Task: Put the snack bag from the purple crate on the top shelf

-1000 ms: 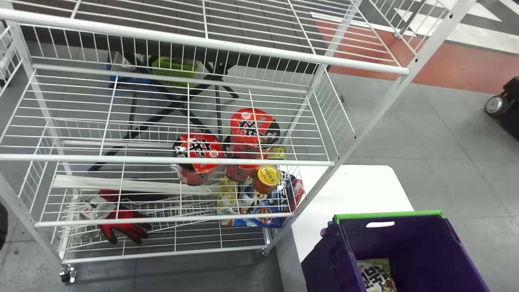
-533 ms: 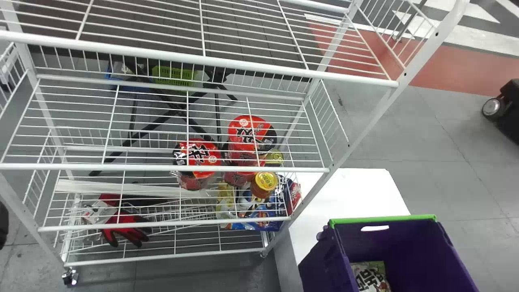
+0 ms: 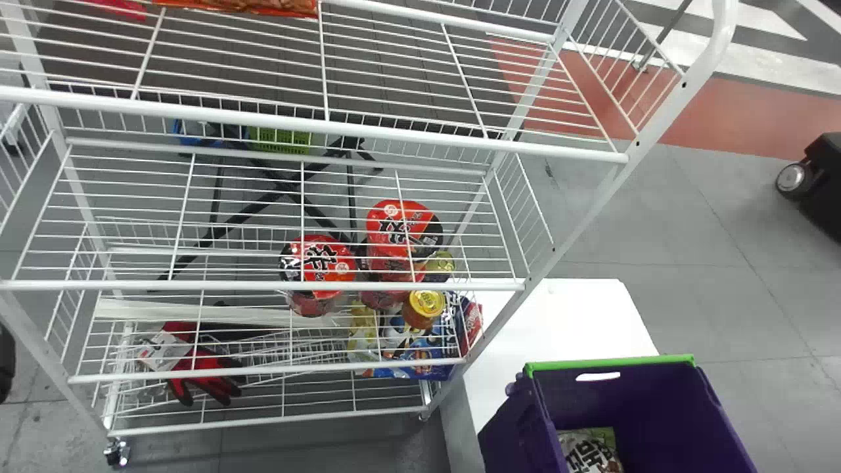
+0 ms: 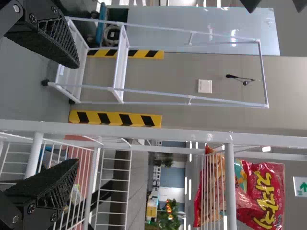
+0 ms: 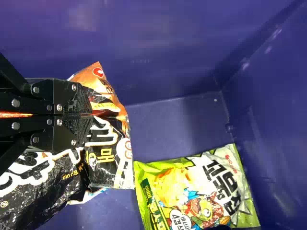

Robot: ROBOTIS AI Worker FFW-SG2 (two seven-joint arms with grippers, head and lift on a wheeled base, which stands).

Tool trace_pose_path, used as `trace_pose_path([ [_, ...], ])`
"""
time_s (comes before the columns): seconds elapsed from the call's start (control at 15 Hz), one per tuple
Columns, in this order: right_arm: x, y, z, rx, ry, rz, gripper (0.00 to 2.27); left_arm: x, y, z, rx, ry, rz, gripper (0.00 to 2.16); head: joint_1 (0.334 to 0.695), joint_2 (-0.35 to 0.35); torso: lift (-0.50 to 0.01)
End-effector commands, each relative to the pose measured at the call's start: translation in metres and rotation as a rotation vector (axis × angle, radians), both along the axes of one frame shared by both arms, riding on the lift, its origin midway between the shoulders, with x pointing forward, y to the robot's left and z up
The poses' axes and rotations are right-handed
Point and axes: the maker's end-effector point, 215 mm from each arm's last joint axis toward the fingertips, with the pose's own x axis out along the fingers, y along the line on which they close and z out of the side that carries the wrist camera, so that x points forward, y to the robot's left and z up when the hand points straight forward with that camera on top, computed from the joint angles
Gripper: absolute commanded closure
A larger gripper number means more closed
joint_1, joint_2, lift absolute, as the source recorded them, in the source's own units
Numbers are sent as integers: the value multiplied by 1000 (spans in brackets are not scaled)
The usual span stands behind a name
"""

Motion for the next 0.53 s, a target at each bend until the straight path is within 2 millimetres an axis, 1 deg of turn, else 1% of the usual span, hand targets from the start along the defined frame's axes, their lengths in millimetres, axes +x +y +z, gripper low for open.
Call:
trace_pose_path([
  [0.0,1,0,0,-1,-4,4,2145,0,0,0,-1,0,0,124,695,-350,-263],
  [0.47,1,-2,3,5,-15,7,2145,-1,-1,-1,-3,2,2,124,695,-350,-235],
])
